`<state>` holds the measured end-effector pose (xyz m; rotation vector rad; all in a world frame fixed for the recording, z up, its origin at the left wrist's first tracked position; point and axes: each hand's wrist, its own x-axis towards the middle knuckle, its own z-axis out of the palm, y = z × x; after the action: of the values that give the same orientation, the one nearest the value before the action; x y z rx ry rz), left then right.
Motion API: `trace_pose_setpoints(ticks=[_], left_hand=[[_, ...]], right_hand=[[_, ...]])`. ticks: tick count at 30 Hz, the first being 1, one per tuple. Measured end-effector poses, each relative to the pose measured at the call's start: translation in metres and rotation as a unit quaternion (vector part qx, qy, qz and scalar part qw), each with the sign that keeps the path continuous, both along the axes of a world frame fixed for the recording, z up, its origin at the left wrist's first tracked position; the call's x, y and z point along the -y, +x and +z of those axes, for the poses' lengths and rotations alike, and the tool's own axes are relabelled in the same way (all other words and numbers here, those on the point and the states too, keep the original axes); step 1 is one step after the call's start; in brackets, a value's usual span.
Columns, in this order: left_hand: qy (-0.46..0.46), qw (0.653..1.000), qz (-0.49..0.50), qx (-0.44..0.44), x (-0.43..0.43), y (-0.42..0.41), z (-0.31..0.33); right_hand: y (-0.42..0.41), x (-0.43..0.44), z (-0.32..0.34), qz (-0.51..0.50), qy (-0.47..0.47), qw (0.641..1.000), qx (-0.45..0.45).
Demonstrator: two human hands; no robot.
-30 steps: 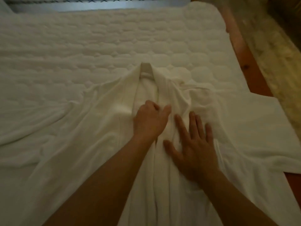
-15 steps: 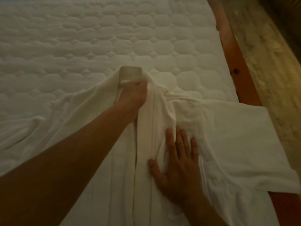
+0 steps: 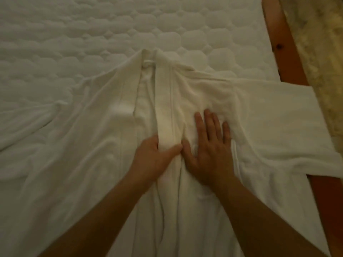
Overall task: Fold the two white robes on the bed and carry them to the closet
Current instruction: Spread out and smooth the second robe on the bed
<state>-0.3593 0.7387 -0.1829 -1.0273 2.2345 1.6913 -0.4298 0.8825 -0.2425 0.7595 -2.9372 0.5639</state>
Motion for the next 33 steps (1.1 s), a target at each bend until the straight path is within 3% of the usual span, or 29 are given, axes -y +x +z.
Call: trace_pose_setpoints(ticks=[5, 10, 13, 15, 17, 19, 22, 25, 29, 33], left_hand=[[-0.093, 0.989, 0.113, -0.032, 0.003, 0.032, -0.006], [0.072, 0.993, 0.091, 0.002, -0.031, 0.079, 0.017], [0.092, 0.994, 0.042, 0.035, -0.060, 0.150, 0.022], [0.069, 0.991, 0.112, 0.021, -0.065, 0.179, 0.021], [0.130, 0.972, 0.198, 0.014, -0.067, 0.197, 0.032], [0.211, 0.966, 0.135, 0.065, -0.075, 0.221, 0.041], [0.168, 0.978, -0.011, 0.122, -0.103, 0.288, 0.043], [0.183, 0.972, 0.012, 0.147, -0.122, 0.356, 0.043], [0.293, 0.936, -0.080, 0.179, -0.158, 0.439, 0.042], [0.266, 0.940, -0.111, 0.185, -0.202, 0.506, 0.039]], right_hand=[[0.000, 0.000, 0.009, 0.006, 0.057, 0.997, 0.043], [-0.002, -0.005, 0.040, 0.030, 0.130, 0.978, 0.160], [0.046, -0.022, 0.062, 0.027, 0.135, 0.972, 0.191], [0.091, -0.044, 0.072, 0.034, 0.136, 0.969, 0.202], [0.140, -0.071, 0.078, 0.046, 0.136, 0.969, 0.203], [0.190, -0.101, 0.081, 0.041, 0.129, 0.977, 0.167], [0.264, -0.149, 0.077, 0.032, 0.143, 0.980, 0.137], [0.335, -0.199, 0.072, 0.032, 0.157, 0.977, 0.139], [0.427, -0.236, 0.068, 0.020, 0.158, 0.972, 0.170], [0.497, -0.252, 0.067, 0.022, 0.179, 0.968, 0.173]])
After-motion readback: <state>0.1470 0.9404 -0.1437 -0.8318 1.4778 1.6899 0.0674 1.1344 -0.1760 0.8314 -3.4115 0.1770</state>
